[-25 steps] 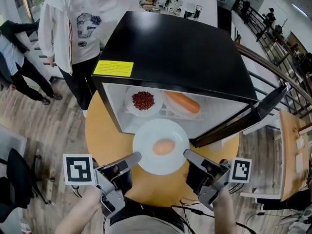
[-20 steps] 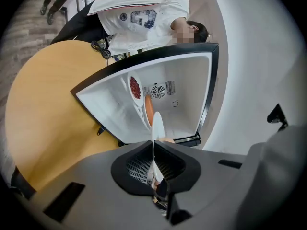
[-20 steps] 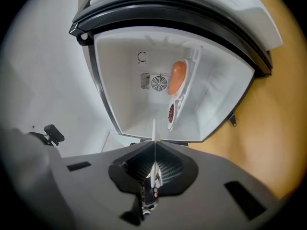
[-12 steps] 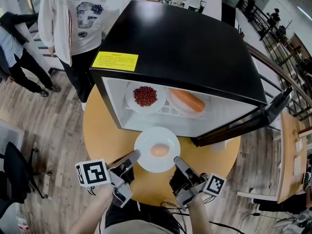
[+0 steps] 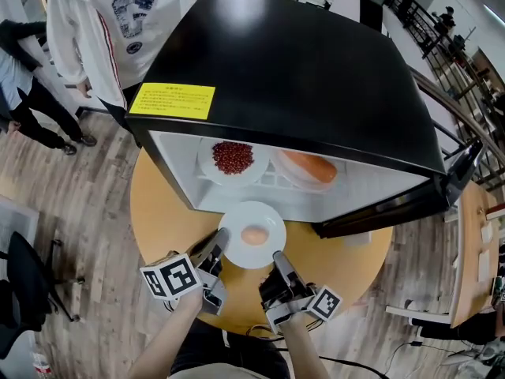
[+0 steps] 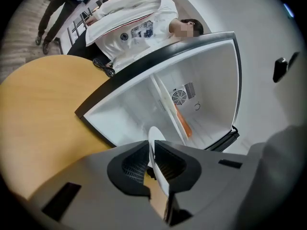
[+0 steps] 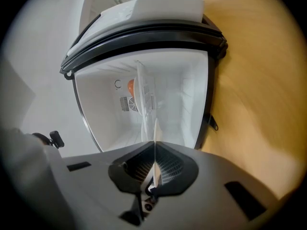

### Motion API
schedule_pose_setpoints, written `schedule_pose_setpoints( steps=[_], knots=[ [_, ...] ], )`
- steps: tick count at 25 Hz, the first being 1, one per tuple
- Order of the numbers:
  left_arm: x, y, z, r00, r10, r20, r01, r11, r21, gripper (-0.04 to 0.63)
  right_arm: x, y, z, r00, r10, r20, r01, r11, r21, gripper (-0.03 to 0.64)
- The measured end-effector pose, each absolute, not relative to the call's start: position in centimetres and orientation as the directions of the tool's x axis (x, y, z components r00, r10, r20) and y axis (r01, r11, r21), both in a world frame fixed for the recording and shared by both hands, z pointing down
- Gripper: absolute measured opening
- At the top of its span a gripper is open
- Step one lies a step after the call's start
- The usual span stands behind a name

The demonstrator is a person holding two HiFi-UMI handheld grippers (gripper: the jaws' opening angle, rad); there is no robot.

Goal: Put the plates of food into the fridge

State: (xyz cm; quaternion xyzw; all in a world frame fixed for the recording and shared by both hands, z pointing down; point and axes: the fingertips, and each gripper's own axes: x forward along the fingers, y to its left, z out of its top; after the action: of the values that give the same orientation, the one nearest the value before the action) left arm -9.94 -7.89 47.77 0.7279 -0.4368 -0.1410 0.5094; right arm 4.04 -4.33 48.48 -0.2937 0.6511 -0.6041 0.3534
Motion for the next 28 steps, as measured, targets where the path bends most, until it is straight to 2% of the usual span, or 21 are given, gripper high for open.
schedule_pose_setpoints(
  steps=[6, 17, 28],
  knots=[
    [-9.2, -10.5, 49.2, 0.520, -0.799, 0.302, -0.645, -0.135, 0.752, 0.035, 4.6, -6.1, 49.9, -0.506, -0.851, -0.143, 0.044, 0.140, -0.989, 0.018],
    [-9.2, -12.6, 49.9, 0.420, -0.857, 0.298, -0.720, -0.115, 0.684, 0.038, 5.0, -8.3, 51.3, -0.420, -0.889, -0.182, 0.100, 0.154, -0.983, 0.019],
    [-8.3, -11.8, 52.0, 0.428, -0.832, 0.354, -0.760, -0.119, 0.639, 0.037, 6.7, -13.3, 54.3, -0.278, -0.955, -0.103, 0.116, 0.073, -0.991, 0.018]
  ],
)
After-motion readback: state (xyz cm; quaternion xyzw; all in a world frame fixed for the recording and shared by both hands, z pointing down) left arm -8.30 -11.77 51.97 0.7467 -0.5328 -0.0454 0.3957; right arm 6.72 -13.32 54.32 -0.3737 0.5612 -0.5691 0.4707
